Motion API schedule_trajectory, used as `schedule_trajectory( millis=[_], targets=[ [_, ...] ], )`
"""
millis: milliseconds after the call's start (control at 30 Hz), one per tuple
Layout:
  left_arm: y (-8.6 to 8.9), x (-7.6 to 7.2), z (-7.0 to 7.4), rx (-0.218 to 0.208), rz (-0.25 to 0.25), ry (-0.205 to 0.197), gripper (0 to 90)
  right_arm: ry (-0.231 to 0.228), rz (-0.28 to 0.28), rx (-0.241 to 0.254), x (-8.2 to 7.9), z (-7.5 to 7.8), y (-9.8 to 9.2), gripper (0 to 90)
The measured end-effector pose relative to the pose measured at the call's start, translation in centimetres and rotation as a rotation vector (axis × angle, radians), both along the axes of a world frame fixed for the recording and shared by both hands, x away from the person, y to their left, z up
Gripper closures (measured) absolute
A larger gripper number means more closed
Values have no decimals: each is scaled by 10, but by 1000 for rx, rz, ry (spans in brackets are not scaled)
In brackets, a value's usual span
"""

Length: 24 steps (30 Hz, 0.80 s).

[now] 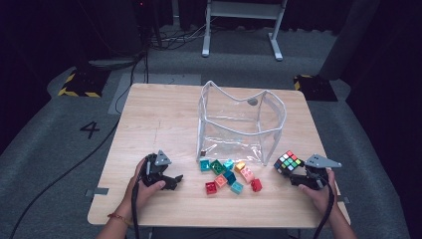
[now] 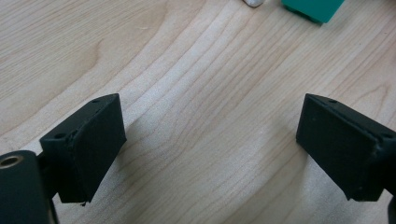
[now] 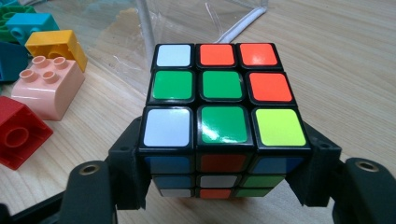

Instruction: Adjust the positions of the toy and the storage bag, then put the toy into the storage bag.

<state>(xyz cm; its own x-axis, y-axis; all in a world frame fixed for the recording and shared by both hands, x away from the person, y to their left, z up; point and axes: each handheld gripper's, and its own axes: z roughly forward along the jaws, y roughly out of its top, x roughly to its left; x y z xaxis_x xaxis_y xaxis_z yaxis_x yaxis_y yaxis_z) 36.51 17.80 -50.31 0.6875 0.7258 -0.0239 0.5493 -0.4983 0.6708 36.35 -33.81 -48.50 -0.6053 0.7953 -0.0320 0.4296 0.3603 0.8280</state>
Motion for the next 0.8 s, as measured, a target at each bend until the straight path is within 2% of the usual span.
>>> schedule_trajectory(
  millis=[133, 167, 400, 467, 633, 800],
  targets=[
    [0, 0, 0, 2, -1, -1, 81, -5, 0, 0, -2, 1, -2, 339],
    [0, 0, 0, 2, -1, 0, 81, -11, -21, 10, -3, 2, -4, 339],
    [-1, 3, 0, 9, -4, 5, 51, -4, -35, 31, -5, 7, -8, 340],
    [-1, 3, 0, 7, 0, 13, 43, -18, -47, 37, -4, 9, -9, 340],
    [-1, 4, 0, 7, -2, 11, 41, -45, -56, 44, -1, 23, -13, 340],
    [-1, 3, 0, 6, 0, 14, 41, -100, -58, 49, 4, 49, -12, 339]
  ],
)
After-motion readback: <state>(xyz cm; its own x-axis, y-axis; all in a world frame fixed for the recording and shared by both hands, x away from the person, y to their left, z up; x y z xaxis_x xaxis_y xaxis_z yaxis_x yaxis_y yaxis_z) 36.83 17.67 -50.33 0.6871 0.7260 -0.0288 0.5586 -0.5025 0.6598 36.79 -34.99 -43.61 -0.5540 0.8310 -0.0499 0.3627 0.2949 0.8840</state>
